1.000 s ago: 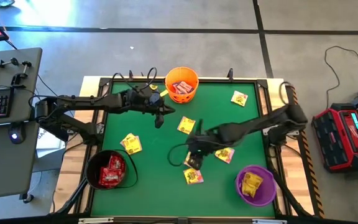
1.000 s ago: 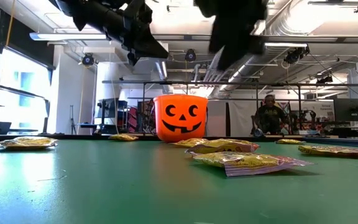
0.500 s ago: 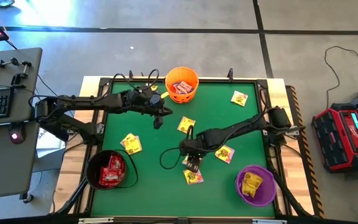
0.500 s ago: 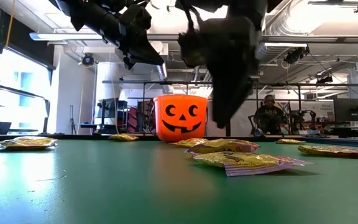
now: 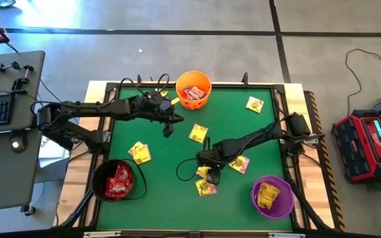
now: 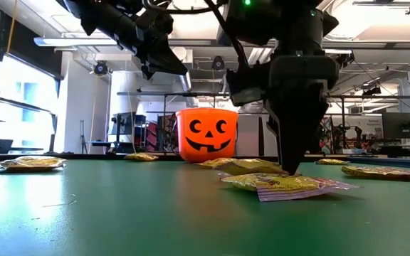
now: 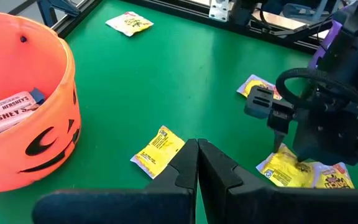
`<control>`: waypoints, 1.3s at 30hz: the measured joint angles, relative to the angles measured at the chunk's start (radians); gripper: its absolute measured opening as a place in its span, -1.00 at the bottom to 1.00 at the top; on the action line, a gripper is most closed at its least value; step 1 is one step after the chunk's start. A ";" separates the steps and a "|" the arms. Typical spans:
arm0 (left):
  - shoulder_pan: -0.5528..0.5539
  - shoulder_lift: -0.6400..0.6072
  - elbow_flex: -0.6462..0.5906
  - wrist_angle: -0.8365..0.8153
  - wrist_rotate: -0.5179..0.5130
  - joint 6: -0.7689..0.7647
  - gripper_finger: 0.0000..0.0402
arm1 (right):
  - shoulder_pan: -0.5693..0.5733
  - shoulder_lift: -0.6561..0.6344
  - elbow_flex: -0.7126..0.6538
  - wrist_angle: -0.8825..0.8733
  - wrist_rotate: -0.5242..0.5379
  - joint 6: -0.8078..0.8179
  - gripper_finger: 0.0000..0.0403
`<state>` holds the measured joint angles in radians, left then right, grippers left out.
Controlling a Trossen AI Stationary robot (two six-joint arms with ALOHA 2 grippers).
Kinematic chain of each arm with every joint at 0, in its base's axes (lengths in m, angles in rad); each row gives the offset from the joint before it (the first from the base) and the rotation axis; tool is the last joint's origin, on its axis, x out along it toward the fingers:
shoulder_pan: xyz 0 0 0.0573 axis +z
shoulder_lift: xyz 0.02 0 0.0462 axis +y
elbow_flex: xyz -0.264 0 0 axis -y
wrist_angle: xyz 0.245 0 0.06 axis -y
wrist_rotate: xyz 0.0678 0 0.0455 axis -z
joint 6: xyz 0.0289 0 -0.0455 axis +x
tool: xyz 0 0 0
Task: Sort candy by brand, put in halloween buckets
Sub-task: Put the yellow candy into the purple bucket
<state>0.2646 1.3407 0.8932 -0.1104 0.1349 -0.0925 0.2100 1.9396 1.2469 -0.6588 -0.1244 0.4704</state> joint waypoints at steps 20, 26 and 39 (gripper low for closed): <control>0.002 0.000 0.000 0.004 -0.034 -0.006 -1.00 | 0.015 -0.218 0.026 -0.211 0.012 0.049 -0.98; -0.007 0.000 0.000 0.004 -0.038 -0.001 -1.00 | 0.095 -0.483 0.028 -0.312 0.022 0.264 -0.99; -0.060 0.000 0.000 -0.008 -0.037 0.045 -1.00 | 0.601 -0.613 0.029 -0.528 0.036 0.962 -1.00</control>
<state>0.2042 1.3403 0.8932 -0.1180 0.0978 -0.0479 0.8111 1.3269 1.2758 -1.1872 -0.0886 1.4328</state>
